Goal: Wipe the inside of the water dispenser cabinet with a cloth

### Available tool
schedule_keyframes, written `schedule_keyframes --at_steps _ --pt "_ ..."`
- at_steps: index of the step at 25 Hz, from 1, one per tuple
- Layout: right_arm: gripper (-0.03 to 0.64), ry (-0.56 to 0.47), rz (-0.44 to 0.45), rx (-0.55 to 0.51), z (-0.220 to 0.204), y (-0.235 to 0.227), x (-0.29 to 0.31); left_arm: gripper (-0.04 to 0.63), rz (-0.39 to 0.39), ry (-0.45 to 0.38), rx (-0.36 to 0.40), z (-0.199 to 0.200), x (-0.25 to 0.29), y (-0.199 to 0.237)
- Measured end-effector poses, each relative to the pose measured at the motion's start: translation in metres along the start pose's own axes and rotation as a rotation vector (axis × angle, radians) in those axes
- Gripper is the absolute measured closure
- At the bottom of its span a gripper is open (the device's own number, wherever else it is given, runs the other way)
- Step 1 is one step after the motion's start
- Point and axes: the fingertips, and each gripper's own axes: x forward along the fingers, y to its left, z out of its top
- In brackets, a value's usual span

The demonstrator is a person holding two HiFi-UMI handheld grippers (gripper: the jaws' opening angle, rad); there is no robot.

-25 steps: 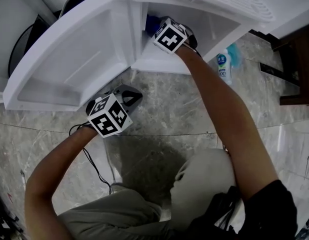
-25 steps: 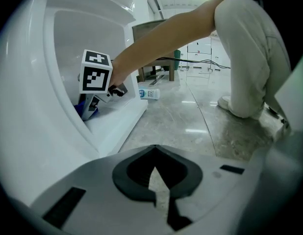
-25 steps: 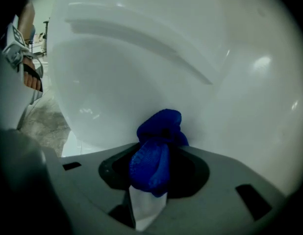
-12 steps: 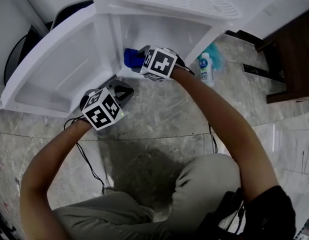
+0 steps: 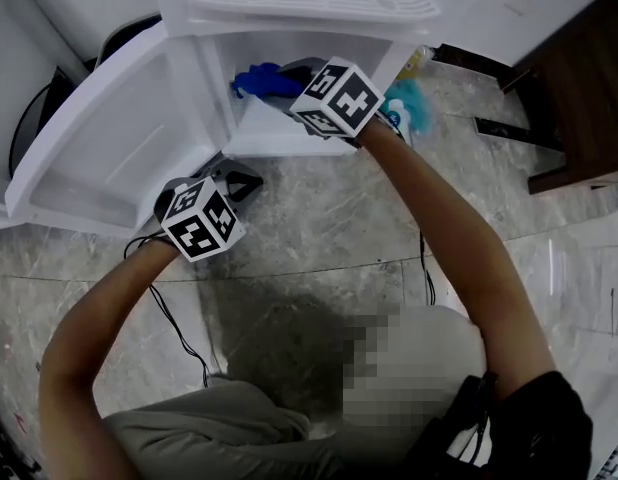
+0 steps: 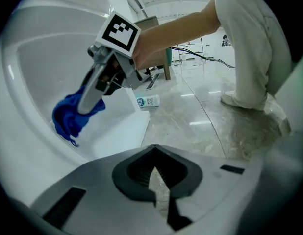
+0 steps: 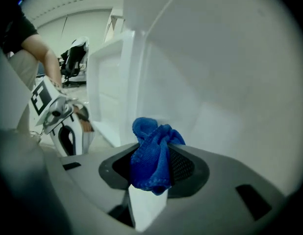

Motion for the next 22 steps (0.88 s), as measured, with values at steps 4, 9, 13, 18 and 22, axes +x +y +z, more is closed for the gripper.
schedule_keyframes --at_steps 4,9,13,18,22 --pt "0.480 -0.208 -0.170 0.022 0.047 -0.027 -0.027 0.592 -0.007 0.010 0.003 -0.002 0.001 -0.004" --pt "0.479 -0.487 -0.320 0.002 0.096 -0.033 -0.055 0.592 -0.014 0.013 0.002 -0.003 0.003 -0.008" --pt "0.480 -0.599 -0.383 0.011 0.118 -0.034 -0.068 0.592 -0.016 0.015 -0.005 -0.006 0.001 -0.009" --pt "0.479 -0.620 -0.422 0.011 0.122 -0.033 -0.065 0.592 -0.008 0.019 -0.014 -0.011 -0.002 -0.007" --pt "0.480 -0.624 -0.440 0.012 0.123 -0.035 -0.061 0.592 -0.004 0.017 -0.025 -0.013 -0.003 -0.006"
